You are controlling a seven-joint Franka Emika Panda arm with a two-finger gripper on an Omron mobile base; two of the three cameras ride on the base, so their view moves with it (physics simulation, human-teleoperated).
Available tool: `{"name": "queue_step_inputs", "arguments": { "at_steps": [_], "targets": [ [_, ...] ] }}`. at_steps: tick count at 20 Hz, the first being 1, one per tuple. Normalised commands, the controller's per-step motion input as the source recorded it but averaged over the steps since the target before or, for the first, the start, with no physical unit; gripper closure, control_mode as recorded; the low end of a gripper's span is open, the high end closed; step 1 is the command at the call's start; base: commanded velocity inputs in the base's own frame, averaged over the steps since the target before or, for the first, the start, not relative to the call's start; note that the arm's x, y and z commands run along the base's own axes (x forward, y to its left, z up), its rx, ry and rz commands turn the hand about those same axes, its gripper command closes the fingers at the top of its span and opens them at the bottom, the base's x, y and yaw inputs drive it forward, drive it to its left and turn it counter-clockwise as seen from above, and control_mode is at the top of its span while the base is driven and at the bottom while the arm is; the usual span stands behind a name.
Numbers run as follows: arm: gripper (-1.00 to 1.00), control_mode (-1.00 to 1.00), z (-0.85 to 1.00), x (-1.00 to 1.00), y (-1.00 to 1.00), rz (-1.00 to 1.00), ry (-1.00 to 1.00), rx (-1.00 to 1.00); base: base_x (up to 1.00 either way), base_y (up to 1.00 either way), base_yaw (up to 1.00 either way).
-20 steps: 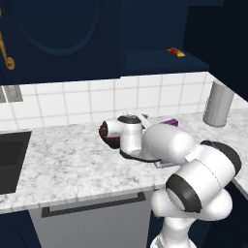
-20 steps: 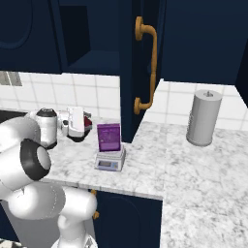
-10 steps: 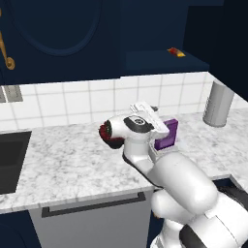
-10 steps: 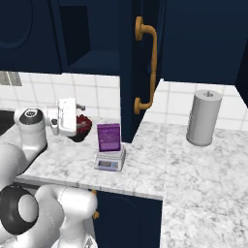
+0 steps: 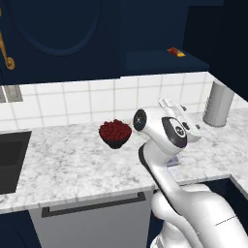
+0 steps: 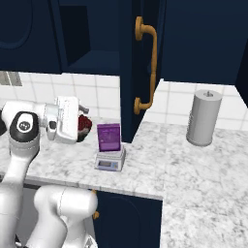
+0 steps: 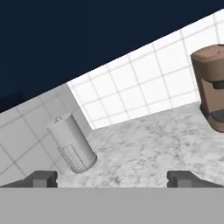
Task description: Pick the cereal and place it on the digital scale for weighing, and close the cabinet.
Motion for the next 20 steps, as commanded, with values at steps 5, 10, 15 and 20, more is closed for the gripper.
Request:
{"name": "queue_step_inputs", "arguments": {
  "at_steps": [5, 10, 15, 20],
  "targets": [
    [-1.0, -1.0, 0.04, -1.0, -0.04, -0.02, -0.13, 0.03, 0.0, 0.0, 0.0],
    [-1.0, -1.0, 0.47, -0.9, -0.44, 0.02, -0.29, 0.07, 0.0, 0.0, 0.0],
    [-1.0, -1.0, 0.09, -0.69, -0.6, 0.13, -0.23, 0.26, 0.0, 0.0, 0.0],
    [-1.0, -1.0, 0.04, -0.62, -0.85, 0.19, -0.31, 0.25, 0.0, 0.0, 0.0]
  ]
}}
